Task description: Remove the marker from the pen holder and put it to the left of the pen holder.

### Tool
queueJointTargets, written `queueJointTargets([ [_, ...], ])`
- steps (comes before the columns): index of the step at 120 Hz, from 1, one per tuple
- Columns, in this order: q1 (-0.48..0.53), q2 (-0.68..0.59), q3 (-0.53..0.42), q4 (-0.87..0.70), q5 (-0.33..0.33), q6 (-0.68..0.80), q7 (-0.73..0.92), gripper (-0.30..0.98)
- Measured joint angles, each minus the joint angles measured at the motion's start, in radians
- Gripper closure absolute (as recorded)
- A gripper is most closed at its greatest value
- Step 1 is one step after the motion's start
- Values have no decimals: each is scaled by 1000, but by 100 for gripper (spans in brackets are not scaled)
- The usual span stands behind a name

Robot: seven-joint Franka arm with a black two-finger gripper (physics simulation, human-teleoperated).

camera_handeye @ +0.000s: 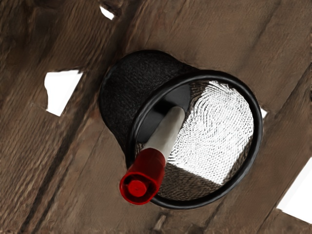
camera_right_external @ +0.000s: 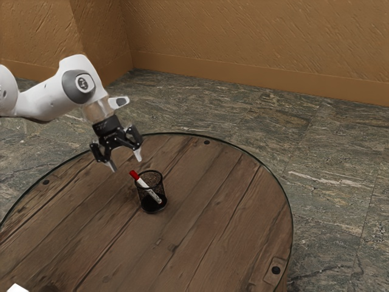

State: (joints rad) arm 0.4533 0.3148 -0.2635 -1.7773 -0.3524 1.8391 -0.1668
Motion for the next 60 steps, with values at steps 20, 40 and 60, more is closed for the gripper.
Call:
queueJointTargets([
  [20,5,21,-3,-2,-18,-76,18,13],
  [40,5,59,-5,28,2,-95,31,30],
  [60,4,103,-15,75,7,-76,40,39],
])
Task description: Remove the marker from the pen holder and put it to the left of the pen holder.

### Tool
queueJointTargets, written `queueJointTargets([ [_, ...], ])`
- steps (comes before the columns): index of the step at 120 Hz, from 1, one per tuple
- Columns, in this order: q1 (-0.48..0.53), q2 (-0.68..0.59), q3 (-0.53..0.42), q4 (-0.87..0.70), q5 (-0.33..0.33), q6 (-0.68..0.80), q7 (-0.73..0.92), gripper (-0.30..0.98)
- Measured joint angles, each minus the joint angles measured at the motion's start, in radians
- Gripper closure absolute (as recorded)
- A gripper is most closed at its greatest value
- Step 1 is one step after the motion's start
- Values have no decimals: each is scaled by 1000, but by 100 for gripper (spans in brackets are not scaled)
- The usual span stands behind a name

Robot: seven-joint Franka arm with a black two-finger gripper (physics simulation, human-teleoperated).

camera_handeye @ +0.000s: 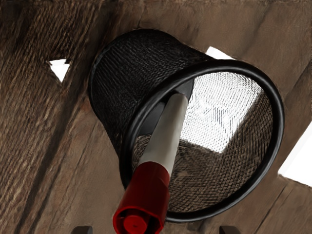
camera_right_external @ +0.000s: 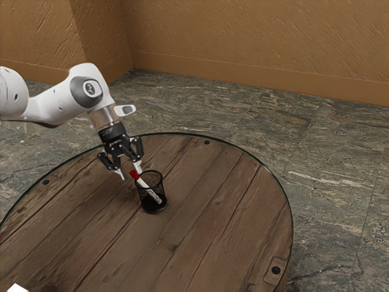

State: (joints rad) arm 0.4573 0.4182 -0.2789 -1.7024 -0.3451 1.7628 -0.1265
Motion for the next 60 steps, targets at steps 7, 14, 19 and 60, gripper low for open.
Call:
queueJointTargets([
  [7,0,9,-1,5,1,10,3,42],
  [14,0,12,-1,6,3,17,5,46],
  [19,0,14,-1,8,6,21,7,49],
  [60,0,33,-2,25,20,48,14,64],
])
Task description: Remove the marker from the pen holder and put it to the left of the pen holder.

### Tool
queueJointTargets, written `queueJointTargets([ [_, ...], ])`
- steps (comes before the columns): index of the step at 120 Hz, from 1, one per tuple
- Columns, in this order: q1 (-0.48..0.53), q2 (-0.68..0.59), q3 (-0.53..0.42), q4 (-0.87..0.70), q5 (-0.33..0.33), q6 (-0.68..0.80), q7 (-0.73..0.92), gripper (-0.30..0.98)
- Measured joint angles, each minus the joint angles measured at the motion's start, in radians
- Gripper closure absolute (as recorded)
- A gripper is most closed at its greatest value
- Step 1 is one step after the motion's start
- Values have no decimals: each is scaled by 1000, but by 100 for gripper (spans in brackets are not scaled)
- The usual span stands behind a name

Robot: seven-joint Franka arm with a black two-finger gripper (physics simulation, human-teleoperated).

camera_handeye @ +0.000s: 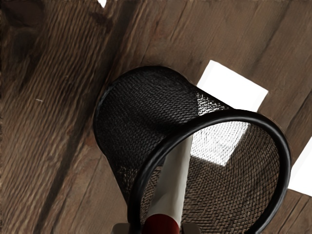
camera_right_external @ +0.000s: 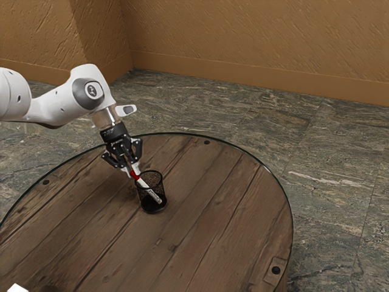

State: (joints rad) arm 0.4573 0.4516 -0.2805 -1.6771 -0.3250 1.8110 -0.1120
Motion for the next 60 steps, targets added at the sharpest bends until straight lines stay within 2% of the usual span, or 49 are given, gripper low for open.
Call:
queueJointTargets([
  [32,0,-43,-8,-6,22,5,-1,76],
  [60,-1,-184,-42,-48,43,-2,-12,79],
])
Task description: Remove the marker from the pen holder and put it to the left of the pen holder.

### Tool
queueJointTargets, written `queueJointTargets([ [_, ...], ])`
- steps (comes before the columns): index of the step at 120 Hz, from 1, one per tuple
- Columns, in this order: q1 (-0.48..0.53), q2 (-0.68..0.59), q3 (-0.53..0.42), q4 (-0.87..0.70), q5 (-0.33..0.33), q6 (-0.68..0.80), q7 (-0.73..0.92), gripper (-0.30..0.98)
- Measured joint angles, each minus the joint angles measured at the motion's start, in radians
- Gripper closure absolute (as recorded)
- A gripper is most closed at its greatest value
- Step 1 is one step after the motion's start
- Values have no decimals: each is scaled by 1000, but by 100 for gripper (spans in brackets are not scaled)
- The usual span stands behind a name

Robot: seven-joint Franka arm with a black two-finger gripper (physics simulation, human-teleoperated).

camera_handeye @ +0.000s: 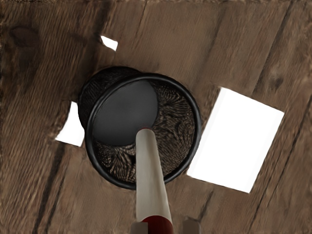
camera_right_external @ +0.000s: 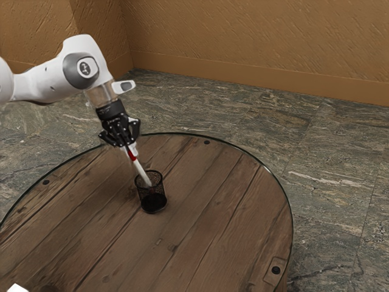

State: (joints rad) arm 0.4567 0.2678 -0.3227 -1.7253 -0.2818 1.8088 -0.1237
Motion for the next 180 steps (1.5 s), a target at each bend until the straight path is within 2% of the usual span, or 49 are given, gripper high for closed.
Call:
queueJointTargets([
  [18,0,-106,-4,-11,44,-14,-10,79],
  [30,-4,-158,6,2,104,-19,-15,79],
  [50,2,-114,46,7,236,65,-26,79],
  [68,5,-19,63,-9,297,243,-36,79],
  [87,7,-9,81,-147,322,513,-52,79],
  [111,17,11,97,-296,323,896,-73,79],
  [132,33,77,96,-308,308,1072,-71,78],
  [157,40,94,94,-340,298,1142,-61,35],
  [168,39,79,92,-346,297,1142,-57,22],
  [180,39,32,82,-323,297,1076,-54,14],
])
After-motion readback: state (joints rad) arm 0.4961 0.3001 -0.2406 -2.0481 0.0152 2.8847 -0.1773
